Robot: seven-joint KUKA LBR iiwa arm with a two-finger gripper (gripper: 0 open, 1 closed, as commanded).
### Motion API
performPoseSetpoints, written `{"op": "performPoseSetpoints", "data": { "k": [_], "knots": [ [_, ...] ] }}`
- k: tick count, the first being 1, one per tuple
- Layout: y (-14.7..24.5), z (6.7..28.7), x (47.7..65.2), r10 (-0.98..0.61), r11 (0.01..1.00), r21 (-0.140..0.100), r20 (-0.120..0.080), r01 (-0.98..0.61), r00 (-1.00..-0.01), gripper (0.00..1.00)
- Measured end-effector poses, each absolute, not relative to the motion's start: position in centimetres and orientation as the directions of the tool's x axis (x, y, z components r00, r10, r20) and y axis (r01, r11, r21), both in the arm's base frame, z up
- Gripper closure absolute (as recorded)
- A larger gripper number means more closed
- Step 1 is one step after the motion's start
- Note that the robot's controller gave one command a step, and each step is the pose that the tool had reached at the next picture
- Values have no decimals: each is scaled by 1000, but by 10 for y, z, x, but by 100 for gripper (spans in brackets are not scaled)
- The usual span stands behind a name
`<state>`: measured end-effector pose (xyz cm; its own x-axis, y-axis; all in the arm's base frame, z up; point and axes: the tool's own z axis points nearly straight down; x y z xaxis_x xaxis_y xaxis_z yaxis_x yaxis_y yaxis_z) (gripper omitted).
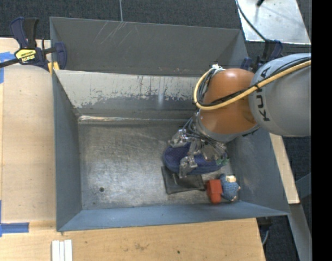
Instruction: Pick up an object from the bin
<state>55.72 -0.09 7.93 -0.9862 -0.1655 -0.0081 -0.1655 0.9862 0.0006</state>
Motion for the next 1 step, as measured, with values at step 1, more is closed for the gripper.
{"op": "performPoseSetpoints", "data": {
  "k": [1],
  "knots": [
    [-13, 238, 547, -208, 978, -3, -12, -208, -978, 100]
  ]
}}
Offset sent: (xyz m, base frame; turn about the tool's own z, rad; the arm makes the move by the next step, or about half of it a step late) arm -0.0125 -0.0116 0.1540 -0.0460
